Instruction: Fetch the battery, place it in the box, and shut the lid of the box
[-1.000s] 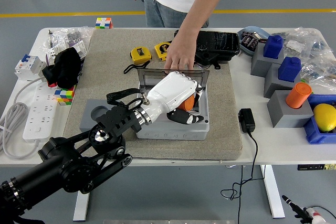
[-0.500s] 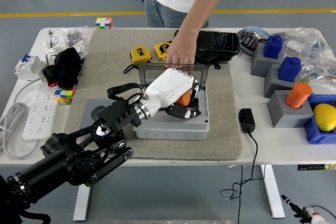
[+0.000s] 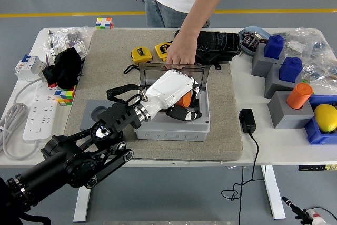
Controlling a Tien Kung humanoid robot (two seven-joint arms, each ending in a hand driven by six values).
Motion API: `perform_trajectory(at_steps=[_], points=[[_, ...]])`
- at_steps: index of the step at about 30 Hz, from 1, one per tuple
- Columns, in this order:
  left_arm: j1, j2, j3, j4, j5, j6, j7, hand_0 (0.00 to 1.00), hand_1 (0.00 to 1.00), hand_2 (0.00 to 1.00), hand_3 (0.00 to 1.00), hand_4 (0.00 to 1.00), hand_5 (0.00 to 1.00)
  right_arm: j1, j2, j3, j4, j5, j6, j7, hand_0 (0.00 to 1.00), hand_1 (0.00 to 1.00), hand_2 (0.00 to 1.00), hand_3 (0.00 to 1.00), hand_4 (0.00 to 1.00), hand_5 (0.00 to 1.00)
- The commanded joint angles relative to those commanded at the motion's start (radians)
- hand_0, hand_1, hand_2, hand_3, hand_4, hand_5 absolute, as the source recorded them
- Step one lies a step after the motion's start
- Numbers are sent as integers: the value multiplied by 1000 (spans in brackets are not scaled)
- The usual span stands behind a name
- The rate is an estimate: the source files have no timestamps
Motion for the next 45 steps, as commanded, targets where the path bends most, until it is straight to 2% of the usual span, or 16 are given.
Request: perform_trajectory(at_steps=[2, 3, 8, 9, 12, 15, 26, 32, 33, 38, 39, 44, 45], points=[[3, -1, 2, 4, -14, -1, -6, 84, 71, 128, 130, 735, 385, 0, -1, -1, 0, -1, 0, 0, 899, 885, 836, 867, 998, 998], [4, -1, 2, 5, -16, -1, -8, 96, 77, 132, 138, 841, 560, 0, -1, 0, 0, -1, 0, 0, 899, 885, 836, 867, 998, 998], [4, -2, -4, 10, -65, -20, -26, 96, 77, 132, 138, 841, 560, -1, -4, 4, -3, -7, 1, -1, 899, 885, 836, 867, 998, 998], [4, -2, -7, 11, -76, -24, -30, 112, 97, 142, 157, 987, 913, -1, -4, 4, -3, -6, 1, -1, 899, 885, 835, 867, 998, 998], [2, -2, -11, 11, -101, -32, -42, 112, 97, 142, 157, 987, 913, 0, -4, 3, -3, -5, 1, -1, 899, 885, 835, 867, 998, 998], [1, -2, -11, 11, -100, -32, -47, 117, 101, 148, 164, 989, 942, 0, -3, 2, -2, -4, 1, -1, 899, 885, 835, 867, 998, 998], [-2, -3, -13, 15, -85, -35, -47, 122, 108, 148, 165, 990, 944, 5, -5, 0, -2, -3, 2, -1, 899, 885, 835, 867, 998, 998], [-1, -6, -11, 21, -89, -30, -54, 141, 125, 161, 183, 990, 942, 5, -5, -1, -1, -3, 2, -1, 899, 885, 835, 867, 998, 998], [-1, -6, -12, 21, -88, -29, -56, 177, 153, 185, 209, 998, 971, 5, -6, -1, -2, -3, 2, -1, 899, 885, 835, 866, 998, 998], [-3, -7, -14, 22, -97, -37, -67, 177, 153, 185, 209, 998, 971, 6, -6, -1, -2, -3, 3, -1, 899, 885, 835, 866, 998, 998], [-3, -7, -14, 22, -98, -38, -68, 235, 235, 231, 236, 998, 998, 6, -6, -1, -3, -3, 3, -1, 899, 885, 834, 866, 998, 998], [-2, -9, -12, 25, -101, -45, -76, 235, 235, 231, 236, 998, 998, 6, -5, -3, -3, -2, 3, -1, 899, 885, 834, 866, 998, 998], [-1, -9, -11, 26, -102, -48, -79, 334, 394, 305, 270, 998, 998, 6, -5, -3, -3, -2, 3, -1, 899, 885, 834, 866, 998, 998]])
